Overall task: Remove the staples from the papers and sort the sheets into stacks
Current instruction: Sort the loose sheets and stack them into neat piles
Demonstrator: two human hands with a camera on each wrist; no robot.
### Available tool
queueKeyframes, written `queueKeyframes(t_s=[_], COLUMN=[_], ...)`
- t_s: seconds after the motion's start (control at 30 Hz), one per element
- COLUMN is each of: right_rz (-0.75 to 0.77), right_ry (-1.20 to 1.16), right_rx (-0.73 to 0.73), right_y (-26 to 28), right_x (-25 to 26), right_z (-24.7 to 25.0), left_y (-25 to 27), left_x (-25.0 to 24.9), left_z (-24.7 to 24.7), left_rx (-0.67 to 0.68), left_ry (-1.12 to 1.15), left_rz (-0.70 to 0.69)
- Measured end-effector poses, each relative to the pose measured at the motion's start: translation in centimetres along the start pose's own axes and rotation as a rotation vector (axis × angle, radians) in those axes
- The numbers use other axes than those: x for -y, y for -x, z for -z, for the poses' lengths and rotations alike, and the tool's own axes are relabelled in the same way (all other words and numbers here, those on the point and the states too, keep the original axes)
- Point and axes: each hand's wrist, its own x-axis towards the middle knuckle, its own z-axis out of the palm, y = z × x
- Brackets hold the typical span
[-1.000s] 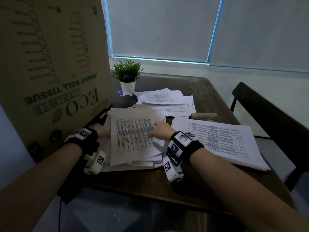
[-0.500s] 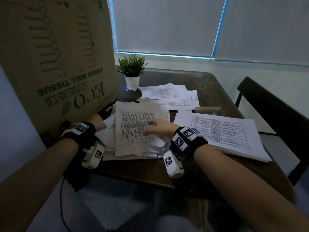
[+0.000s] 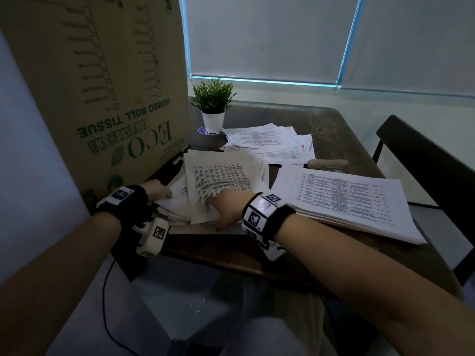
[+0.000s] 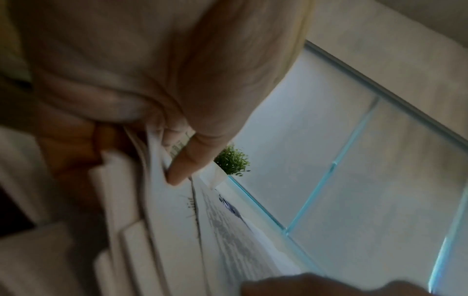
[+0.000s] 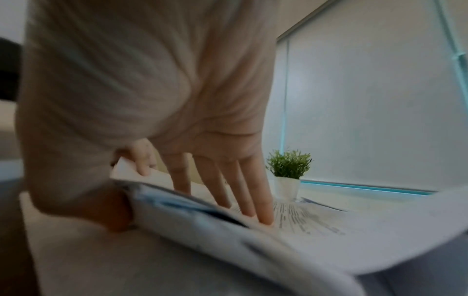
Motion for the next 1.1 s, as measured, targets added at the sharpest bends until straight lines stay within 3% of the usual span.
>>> queueKeyframes(t_s=[0.1,0.27,0.37,0.43,0.6,0.63,0.73,0.8,0.9,0.97,1.0,1.07,1.1], right_rz=[0.001,0.013,-0.029,-0.061,-0.200,-0.227,-0.251,-0.206,-0.072,0.066,0.096,0.033,-0.054], right_ry=[0.058,0.075,-0.099,-0.224,-0.462,-0.528,-0.664,-0.660,-0.542,-0.545,-0.621,-0.808,-0.869], right_rx=[-0.019,-0.172,-0.206,-0.183,-0.265,-0.283,-0.302,-0.280,-0.171,-0.067,-0.037,-0.109,-0.233], right_y=[-0.6,-1.0,-1.4,-1.6,-1.7,-1.6,-1.8,-1.4,0.1,1.1,1.6,2.7,3.1], right_x=[0.6,1.0,-0.6,-1.6,-3.7,-4.1,-5.7,-5.6,-4.2,-3.8,-4.1,-5.0,-5.7], right_z=[-0.6,-0.6,0.9,1.7,2.0,1.9,1.6,1.5,1.9,2.2,2.4,2.8,3.0], left_y=[-0.7,2.3,3.0,3.1,1.6,1.2,1.4,2.0,2.7,2.0,1.7,0.5,0.4], left_x=[1.1,0.5,0.3,-0.1,0.0,0.1,-0.1,-1.0,-1.7,-1.5,-1.2,-0.5,-0.5], left_z=[0.5,1.4,2.0,2.0,1.6,1.4,0.3,-0.4,-1.3,-1.0,-0.7,0.3,0.7], left_rx=[0.095,0.205,0.224,0.165,0.026,0.035,0.233,0.281,0.147,0.091,0.141,0.176,0.163], left_ry=[0.250,0.447,0.678,0.792,0.880,0.898,0.930,0.897,0.815,0.604,0.470,0.298,0.324], left_rz=[0.062,0.014,-0.061,-0.060,0.020,0.045,0.021,-0.087,-0.160,-0.171,-0.196,-0.262,-0.302])
